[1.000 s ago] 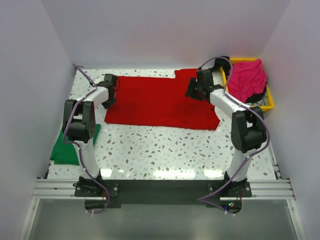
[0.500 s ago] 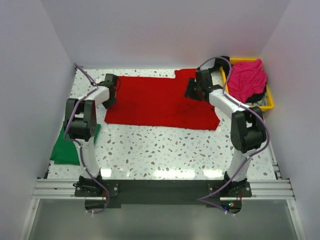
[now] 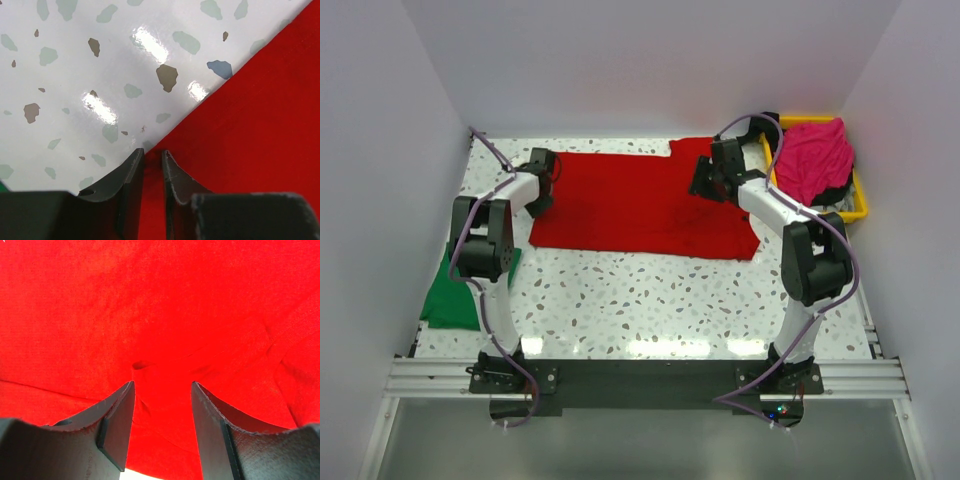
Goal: Fold and stack the t-shirts
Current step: Fold the tshirt
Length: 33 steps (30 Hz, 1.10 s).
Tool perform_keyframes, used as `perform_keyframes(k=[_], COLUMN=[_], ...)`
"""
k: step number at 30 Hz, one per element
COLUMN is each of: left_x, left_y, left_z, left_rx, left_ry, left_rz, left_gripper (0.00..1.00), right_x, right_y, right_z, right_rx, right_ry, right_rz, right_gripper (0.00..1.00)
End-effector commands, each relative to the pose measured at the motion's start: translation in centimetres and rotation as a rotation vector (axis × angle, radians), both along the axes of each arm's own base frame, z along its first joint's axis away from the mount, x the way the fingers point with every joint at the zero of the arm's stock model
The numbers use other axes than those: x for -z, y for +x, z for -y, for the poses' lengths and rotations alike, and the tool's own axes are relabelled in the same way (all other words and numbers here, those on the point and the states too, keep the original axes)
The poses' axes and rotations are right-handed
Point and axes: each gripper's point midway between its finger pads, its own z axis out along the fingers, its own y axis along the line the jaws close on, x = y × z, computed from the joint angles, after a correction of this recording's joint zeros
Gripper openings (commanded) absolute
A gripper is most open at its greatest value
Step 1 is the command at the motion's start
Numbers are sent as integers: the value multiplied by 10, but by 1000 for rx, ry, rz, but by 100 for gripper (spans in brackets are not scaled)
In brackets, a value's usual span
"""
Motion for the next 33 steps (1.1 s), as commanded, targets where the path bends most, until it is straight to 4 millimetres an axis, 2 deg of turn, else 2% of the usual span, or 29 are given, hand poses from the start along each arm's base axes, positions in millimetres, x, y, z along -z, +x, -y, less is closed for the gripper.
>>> perform_keyframes(k=[1,16,33], left_x=[-25,-38,-17], left_y=[5,6,9], left_z=[0,3,8], left_rx=[3,18,26], left_ry=[11,-5,-1], left_rz=[59,95,55], left_gripper=[25,24,24], right_x=[-6,-1,4], right_y=[8,9,8], right_z=[-4,-4,-4], right_rx=[-16,-14,-16], right_ry=[0,-5,-11], right_rz=[29,21,10], right_gripper=[52,52,52])
